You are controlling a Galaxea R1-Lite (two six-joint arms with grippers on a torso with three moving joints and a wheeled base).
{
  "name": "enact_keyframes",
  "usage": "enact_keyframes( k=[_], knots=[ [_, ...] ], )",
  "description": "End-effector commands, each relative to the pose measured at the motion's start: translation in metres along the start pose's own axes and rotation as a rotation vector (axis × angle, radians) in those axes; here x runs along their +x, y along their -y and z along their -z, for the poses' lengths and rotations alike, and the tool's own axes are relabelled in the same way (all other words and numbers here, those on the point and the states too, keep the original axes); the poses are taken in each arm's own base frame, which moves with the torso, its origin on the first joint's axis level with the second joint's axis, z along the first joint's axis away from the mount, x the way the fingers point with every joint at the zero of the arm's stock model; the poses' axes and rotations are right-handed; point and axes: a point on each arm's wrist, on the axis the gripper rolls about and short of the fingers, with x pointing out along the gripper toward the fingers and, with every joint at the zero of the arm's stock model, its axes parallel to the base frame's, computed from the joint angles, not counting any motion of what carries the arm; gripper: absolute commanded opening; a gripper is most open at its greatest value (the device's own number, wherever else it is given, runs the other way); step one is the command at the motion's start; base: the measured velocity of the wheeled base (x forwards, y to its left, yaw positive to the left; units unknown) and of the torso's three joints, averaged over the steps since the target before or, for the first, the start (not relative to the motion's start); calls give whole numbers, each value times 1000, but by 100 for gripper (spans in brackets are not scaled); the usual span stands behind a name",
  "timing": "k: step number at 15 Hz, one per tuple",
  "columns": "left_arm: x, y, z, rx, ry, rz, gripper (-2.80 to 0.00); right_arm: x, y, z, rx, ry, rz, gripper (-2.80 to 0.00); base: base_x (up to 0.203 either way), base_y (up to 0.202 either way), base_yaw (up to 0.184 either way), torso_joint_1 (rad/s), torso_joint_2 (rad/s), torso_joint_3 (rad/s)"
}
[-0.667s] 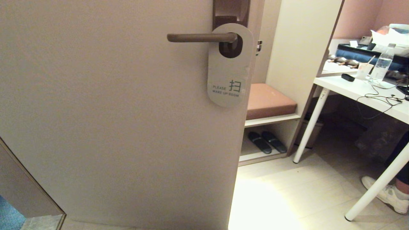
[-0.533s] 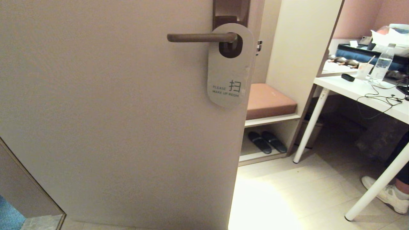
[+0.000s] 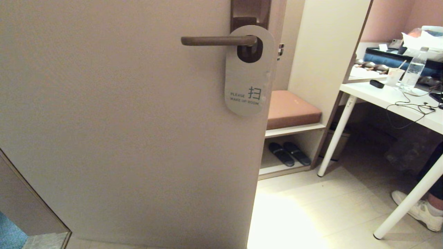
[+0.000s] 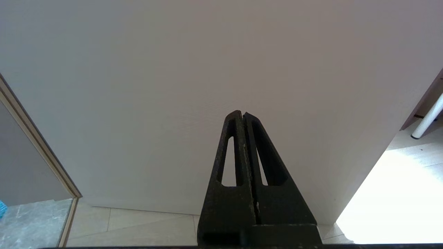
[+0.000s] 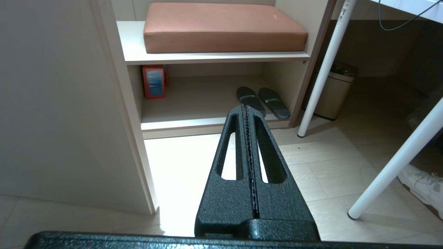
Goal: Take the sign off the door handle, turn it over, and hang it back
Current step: Take down the sign
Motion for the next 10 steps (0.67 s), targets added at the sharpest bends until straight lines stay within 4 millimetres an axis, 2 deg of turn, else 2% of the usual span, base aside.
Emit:
enact_keyframes(
  k=[1,10],
  knots=[
    [0,0,0,-1,0,0,-280,0,0,0,0,0,-1,-280,0,0,0,0,0,0],
    [0,0,0,0,0,0,-280,0,0,0,-11,0,-3,-280,0,0,0,0,0,0]
  ],
)
